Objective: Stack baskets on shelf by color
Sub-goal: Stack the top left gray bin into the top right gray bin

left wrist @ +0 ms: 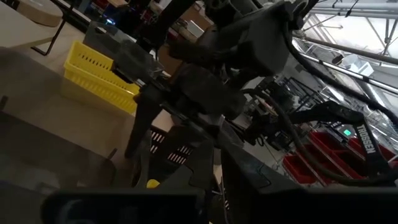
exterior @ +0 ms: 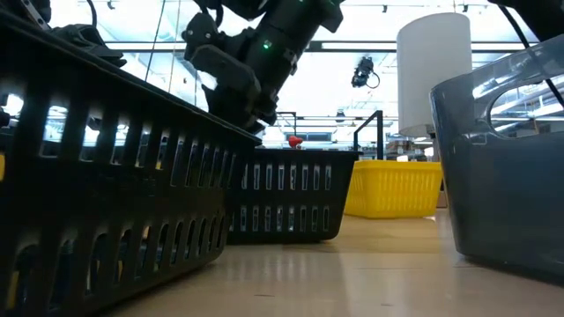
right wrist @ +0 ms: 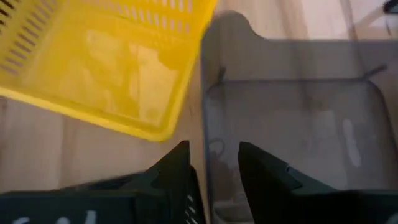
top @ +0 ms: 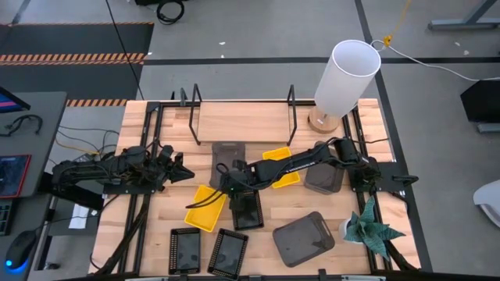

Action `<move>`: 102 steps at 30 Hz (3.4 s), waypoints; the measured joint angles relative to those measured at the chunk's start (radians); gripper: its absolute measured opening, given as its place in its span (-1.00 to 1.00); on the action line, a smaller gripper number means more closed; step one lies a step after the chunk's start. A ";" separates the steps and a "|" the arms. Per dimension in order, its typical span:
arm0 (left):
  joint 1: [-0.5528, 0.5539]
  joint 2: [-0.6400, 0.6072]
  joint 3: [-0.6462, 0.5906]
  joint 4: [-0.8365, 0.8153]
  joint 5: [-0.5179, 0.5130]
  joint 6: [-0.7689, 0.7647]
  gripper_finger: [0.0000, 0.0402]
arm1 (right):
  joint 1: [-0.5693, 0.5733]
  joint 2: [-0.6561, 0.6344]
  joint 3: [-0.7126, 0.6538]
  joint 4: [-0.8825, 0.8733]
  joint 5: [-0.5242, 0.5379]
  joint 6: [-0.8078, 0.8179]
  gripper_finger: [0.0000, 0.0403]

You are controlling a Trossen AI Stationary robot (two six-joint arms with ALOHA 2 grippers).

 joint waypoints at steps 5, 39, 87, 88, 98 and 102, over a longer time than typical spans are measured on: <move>0.000 0.000 0.000 0.000 0.000 0.000 -0.83 | -0.003 0.000 0.000 -0.017 0.003 -0.007 -0.35; 0.000 0.000 0.000 -0.003 0.000 0.000 -0.81 | 0.002 -0.021 0.136 -0.275 0.070 0.019 -0.98; 0.000 0.000 0.000 -0.002 0.000 0.000 -0.83 | 0.136 -0.138 0.564 -1.017 0.245 0.703 -0.97; 0.000 0.000 0.000 -0.001 0.000 0.000 -0.84 | 0.141 -0.148 0.564 -1.017 0.236 0.705 -0.97; 0.000 0.000 0.000 -0.001 0.000 0.000 -0.82 | 0.194 -0.281 0.417 -1.018 0.234 0.874 -0.97; 0.000 0.000 0.000 -0.001 0.000 0.000 -0.81 | 0.218 -0.362 0.269 -1.017 0.231 0.988 -0.97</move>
